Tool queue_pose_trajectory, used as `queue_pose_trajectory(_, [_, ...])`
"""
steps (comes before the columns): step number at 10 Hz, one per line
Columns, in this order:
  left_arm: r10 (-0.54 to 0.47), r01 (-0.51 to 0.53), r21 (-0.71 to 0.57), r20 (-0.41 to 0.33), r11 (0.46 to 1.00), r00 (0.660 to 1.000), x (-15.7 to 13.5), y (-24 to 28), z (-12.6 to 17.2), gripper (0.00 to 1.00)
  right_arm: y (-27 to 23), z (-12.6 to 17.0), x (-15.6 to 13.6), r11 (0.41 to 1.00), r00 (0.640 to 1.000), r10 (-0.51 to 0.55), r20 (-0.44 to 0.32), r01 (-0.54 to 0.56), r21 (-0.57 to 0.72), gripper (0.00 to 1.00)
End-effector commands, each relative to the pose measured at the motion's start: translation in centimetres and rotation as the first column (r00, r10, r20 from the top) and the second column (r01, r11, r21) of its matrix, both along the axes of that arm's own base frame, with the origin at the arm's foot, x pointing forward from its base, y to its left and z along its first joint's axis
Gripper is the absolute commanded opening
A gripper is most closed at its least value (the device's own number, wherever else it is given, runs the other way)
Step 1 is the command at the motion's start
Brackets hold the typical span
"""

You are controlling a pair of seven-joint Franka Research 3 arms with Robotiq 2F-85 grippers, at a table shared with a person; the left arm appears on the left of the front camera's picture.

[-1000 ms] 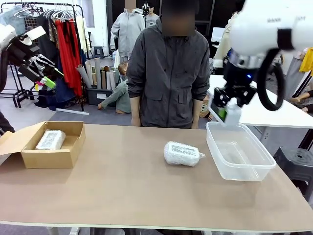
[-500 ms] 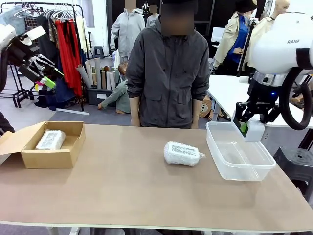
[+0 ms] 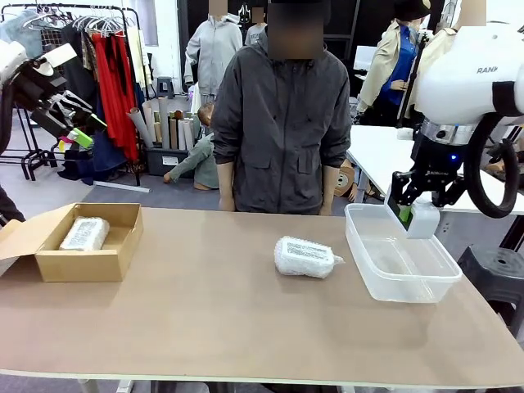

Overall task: Separate and place wrapped and unwrapped clocks.
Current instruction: If the picked Digital clock is wrapped, place it in the Package Box ; if not, place it in the Organizing box.

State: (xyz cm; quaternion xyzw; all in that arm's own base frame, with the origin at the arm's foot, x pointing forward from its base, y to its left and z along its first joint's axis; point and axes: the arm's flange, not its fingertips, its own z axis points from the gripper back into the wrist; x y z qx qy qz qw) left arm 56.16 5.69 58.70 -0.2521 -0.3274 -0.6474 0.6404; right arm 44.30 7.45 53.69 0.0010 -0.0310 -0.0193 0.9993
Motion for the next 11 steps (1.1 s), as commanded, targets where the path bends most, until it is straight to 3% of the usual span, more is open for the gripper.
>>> queue_pose_trajectory(1, [-0.012, 0.012, -0.001, 0.011, 1.0, 1.0, -0.2, 0.1, 0.0, 1.0, -0.3, 0.2, 0.0, 1.0, 1.0, 0.017, 0.007, -0.017, -0.016, 0.0])
queue_pose_trajectory(2, [-0.012, 0.012, -0.001, 0.011, 1.0, 1.0, -0.2, 0.1, 0.0, 1.0, 0.0, 0.0, 0.0, 1.0, 1.0, 0.0, 0.0, 0.0, 0.0, 0.0])
queue_pose_trajectory(5, [-0.012, 0.012, -0.001, 0.011, 1.0, 1.0, -0.2, 0.1, 0.0, 1.0, 2.2, -0.9, 4.0, 0.995, 0.999, -0.026, 0.044, 0.022, 0.096, 0.0])
queue_pose_trajectory(11, [-0.012, 0.012, -0.001, 0.011, 1.0, 1.0, -0.2, 0.1, 0.0, 1.0, 1.6, -2.9, 8.6, 0.986, 0.994, -0.081, 0.072, 0.069, 0.151, 0.0])
